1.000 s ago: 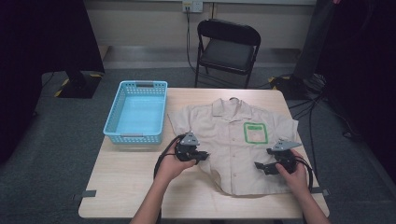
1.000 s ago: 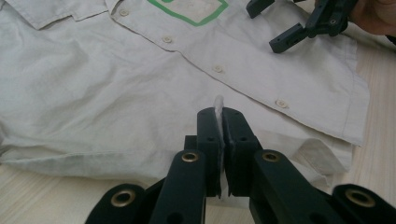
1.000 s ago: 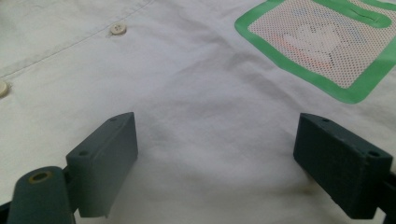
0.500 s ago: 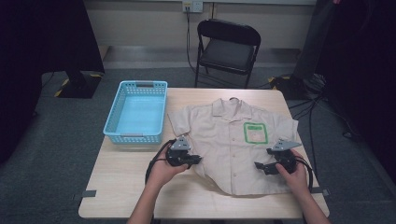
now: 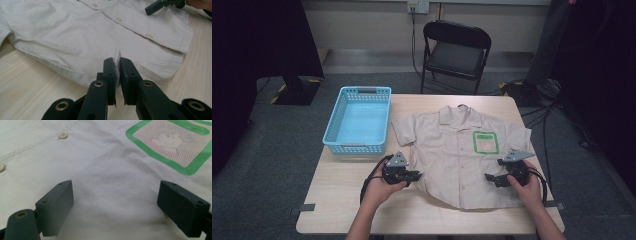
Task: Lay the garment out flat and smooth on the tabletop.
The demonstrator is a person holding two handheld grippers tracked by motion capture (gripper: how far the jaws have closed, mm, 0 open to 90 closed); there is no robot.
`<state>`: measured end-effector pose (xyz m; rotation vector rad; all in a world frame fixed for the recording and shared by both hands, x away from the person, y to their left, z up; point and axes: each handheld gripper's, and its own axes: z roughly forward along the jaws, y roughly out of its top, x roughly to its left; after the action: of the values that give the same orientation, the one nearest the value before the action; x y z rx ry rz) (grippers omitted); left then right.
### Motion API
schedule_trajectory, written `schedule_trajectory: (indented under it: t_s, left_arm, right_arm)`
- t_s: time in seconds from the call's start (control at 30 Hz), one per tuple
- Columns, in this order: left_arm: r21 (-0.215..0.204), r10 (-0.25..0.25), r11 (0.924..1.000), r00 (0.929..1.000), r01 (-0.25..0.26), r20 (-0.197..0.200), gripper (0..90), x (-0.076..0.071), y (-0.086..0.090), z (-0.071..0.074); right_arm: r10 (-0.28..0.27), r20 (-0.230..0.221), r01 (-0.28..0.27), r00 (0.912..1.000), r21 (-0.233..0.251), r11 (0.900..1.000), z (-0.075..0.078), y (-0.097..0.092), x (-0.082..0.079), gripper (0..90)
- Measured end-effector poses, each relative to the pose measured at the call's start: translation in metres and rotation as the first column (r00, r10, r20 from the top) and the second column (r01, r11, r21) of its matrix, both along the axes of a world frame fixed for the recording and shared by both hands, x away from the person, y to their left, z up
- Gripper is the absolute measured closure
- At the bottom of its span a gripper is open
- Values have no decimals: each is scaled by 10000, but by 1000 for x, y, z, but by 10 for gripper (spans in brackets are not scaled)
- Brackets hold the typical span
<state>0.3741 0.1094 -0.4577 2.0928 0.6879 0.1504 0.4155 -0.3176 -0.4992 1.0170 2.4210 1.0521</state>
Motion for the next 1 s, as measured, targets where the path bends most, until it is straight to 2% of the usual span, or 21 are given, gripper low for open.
schedule_trajectory:
  t_s: [0.23, 0.3, 0.4, 0.57, 0.67, 0.87, 1.0]
  left_arm:
    - [-36, -194, 9998, 9998, 195, 57, 803, -3, 3, -7]
    - [-46, -208, 9998, 9998, 208, -76, 805, -4, 3, -8]
    - [11, -249, 9997, 9996, 249, -98, 808, -4, 4, -9]
    - [-120, -268, 9996, 9995, 266, -177, 794, -6, 8, -11]
    - [-175, -305, 9994, 9994, 302, -176, 734, -7, 10, -11]
    - [-256, -116, 9996, 9999, 114, -80, 530, -7, 18, -11]
    - [-126, -196, 9997, 9998, 195, -62, 482, -10, 24, -11]
  right_arm:
    - [1, 2, -1, 10000, 0, 10000, 0, 0, 0, 129]
    - [0, 1, 0, 10000, 2, 10000, 0, 0, 0, 129]
    - [-1, 0, 1, 10000, 1, 10000, 0, 0, 0, 129]
    - [2, 1, -2, 10000, 2, 10000, 0, 0, 0, 129]
    - [-1, -1, 1, 10000, 1, 10000, 0, 0, 0, 129]
    - [1, 1, -1, 10000, 3, 10000, 0, 0, 0, 129]
    - [1, -2, -1, 10000, 5, 10000, 0, 0, 0, 129]
